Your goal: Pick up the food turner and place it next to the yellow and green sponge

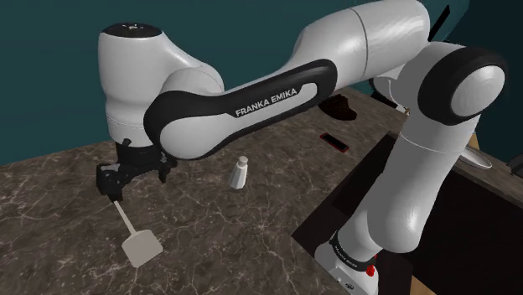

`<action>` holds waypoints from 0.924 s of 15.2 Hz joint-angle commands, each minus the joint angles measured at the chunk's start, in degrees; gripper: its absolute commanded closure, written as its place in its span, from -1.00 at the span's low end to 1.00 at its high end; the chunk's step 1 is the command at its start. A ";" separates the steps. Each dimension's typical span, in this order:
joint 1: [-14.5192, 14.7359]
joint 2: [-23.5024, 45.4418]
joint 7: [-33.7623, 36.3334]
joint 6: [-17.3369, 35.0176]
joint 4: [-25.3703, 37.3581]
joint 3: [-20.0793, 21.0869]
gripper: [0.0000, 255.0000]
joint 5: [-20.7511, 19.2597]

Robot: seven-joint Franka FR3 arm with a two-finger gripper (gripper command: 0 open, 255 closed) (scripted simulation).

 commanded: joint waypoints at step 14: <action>6.47 13.73 8.42 2.80 7.97 -3.21 -1.00 -9.40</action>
